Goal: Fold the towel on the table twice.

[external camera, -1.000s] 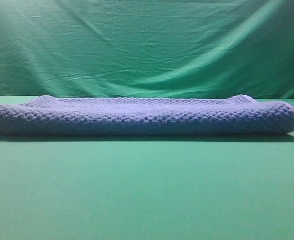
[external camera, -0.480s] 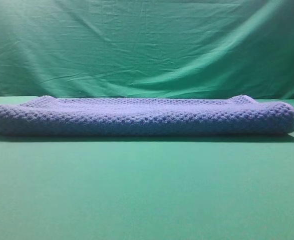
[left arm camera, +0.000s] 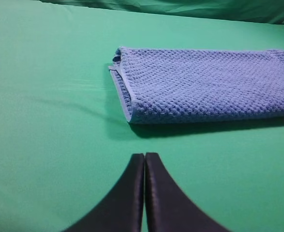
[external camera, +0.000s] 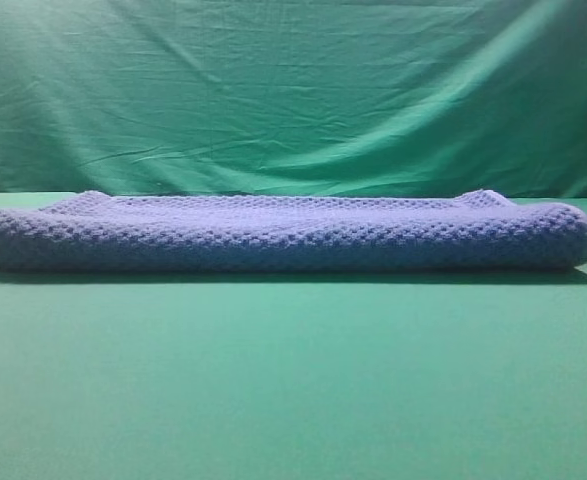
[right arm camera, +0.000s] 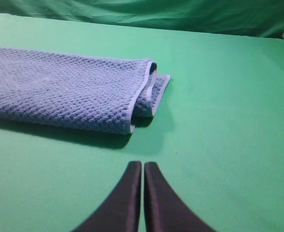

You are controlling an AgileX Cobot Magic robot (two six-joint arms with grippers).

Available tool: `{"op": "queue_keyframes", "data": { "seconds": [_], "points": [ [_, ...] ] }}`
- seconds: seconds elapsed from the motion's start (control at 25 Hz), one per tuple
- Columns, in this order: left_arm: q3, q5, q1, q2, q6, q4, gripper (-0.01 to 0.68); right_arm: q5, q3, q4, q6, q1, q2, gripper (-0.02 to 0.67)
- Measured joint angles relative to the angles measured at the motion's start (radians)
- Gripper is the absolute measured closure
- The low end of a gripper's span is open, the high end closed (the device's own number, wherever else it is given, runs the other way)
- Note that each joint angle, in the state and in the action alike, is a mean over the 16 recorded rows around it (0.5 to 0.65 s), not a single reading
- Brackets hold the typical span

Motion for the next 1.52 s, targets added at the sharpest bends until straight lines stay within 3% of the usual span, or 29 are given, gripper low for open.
{"op": "queue_keyframes", "data": {
  "seconds": [0.32, 0.92, 1.52],
  "points": [
    [0.000, 0.001, 0.014, 0.000, 0.000, -0.003, 0.673, 0.000, 0.000, 0.000, 0.000, -0.011, 0.000, 0.649],
    [0.000, 0.001, 0.141, 0.000, 0.000, -0.009, 0.673, 0.000, 0.000, 0.000, 0.000, -0.135, 0.000, 0.649],
    [0.000, 0.001, 0.150, 0.000, 0.000, -0.019, 0.673, 0.000, 0.000, 0.000, 0.000, -0.149, 0.000, 0.649]
  ]
}}
